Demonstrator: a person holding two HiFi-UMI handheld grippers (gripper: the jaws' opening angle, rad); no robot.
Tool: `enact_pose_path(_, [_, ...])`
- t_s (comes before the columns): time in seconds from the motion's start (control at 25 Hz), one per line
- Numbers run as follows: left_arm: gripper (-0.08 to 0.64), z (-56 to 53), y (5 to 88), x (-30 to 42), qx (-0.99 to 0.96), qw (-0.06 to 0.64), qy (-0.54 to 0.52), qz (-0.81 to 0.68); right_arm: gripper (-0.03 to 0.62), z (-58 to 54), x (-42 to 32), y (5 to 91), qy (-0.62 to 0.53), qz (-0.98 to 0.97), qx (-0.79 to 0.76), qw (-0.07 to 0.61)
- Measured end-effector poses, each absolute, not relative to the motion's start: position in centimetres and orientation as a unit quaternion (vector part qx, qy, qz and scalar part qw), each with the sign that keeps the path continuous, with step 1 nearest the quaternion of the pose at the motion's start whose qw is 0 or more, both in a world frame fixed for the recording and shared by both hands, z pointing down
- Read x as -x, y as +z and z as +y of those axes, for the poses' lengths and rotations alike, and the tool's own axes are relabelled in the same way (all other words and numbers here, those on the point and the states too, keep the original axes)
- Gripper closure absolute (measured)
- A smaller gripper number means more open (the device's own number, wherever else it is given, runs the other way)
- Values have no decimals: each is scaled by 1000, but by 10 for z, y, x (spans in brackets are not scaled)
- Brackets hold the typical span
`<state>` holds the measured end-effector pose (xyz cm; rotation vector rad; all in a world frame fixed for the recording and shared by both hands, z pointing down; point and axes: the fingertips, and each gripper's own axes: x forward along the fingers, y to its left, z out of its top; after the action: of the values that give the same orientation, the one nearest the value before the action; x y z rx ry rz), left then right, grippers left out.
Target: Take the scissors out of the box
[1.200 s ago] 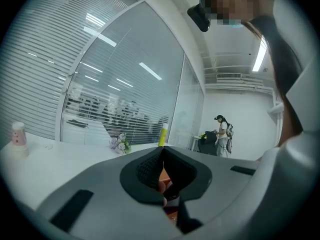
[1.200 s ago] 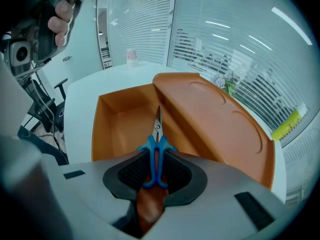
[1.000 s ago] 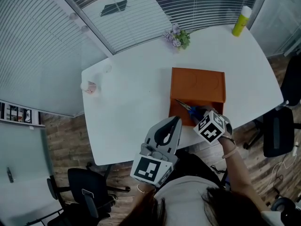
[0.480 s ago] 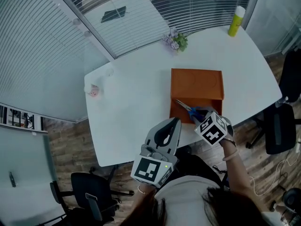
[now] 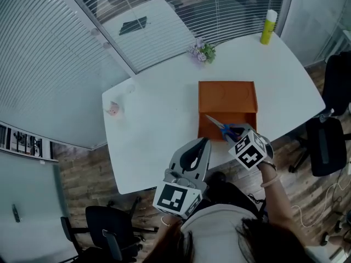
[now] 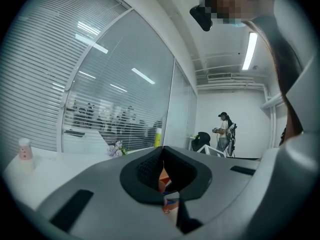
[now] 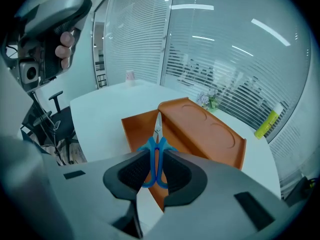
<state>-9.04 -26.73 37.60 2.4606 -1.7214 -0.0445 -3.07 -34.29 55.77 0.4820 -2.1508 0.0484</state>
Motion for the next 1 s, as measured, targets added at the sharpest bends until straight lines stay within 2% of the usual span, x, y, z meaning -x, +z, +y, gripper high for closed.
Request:
enact_pose_path(0.52, [541,-231,360,81,-828,46,-16,-559,482,-313,22,523,8,-883,-237,405])
enact_pose_path(1.0, [540,-187,348,77,-833,27,-20,-553,482,-279,18,470,17,-903,-300,305])
